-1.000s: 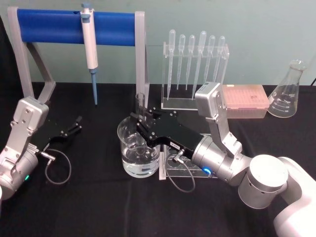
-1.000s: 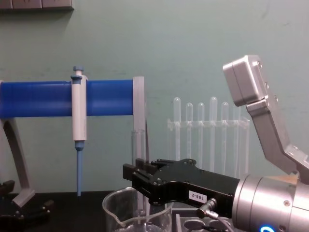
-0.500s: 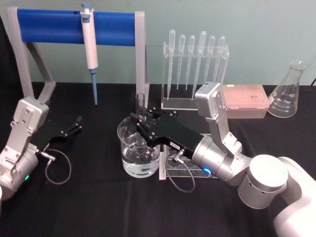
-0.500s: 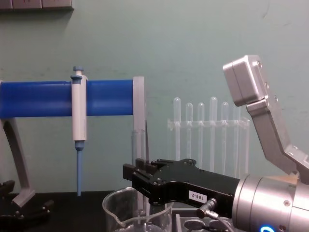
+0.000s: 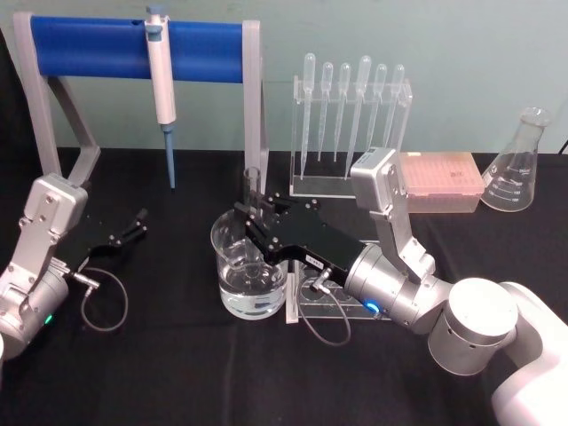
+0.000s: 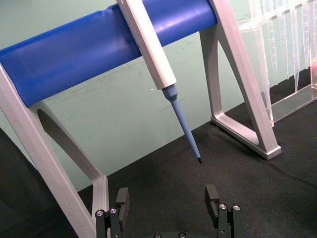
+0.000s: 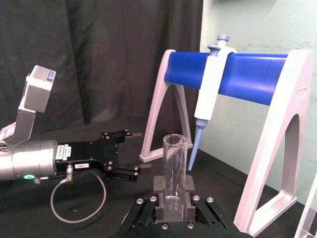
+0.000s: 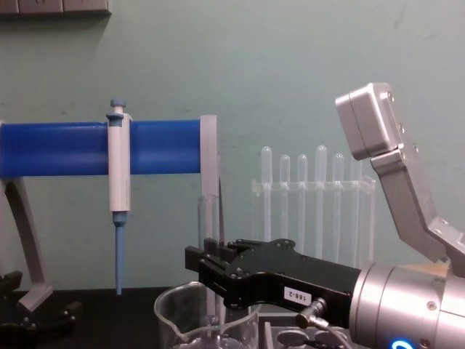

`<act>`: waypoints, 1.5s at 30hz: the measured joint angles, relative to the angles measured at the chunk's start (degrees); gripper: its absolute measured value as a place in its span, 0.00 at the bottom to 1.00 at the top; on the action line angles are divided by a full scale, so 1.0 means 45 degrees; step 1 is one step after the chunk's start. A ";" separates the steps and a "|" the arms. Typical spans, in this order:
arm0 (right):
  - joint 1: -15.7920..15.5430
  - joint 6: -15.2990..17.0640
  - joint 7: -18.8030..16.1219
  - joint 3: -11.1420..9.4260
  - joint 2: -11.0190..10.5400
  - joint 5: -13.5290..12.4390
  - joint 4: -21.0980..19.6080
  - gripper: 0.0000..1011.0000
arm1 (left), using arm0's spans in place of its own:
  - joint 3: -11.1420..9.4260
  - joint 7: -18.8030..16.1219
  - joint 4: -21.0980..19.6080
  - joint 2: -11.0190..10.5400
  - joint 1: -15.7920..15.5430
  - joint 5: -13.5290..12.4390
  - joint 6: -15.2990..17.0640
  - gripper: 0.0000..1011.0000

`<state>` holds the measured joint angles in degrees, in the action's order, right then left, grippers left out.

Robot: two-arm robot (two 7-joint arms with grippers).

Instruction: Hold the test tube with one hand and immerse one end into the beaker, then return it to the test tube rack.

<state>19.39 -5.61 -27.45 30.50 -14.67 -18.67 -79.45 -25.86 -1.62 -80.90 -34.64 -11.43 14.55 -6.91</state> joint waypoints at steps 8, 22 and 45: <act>0.0000 0.0000 0.0000 0.0000 0.0000 0.0000 0.0001 0.22 | -0.0001 0.0000 0.0000 0.0000 -0.0001 0.0001 0.0000 0.99; -0.0249 0.0756 0.0031 -0.0434 -0.0344 -0.0354 -0.1671 0.22 | -0.0001 0.0000 0.0000 0.0000 0.0000 0.0000 0.0000 0.99; -0.1669 0.2290 0.1201 -0.2218 -0.2655 -0.1011 -0.5878 0.22 | 0.0000 -0.0001 0.0000 0.0000 0.0000 0.0000 0.0000 0.99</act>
<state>11.88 4.70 -22.04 20.52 -26.62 -23.22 -105.90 -25.86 -1.62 -80.90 -34.64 -11.43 14.55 -6.91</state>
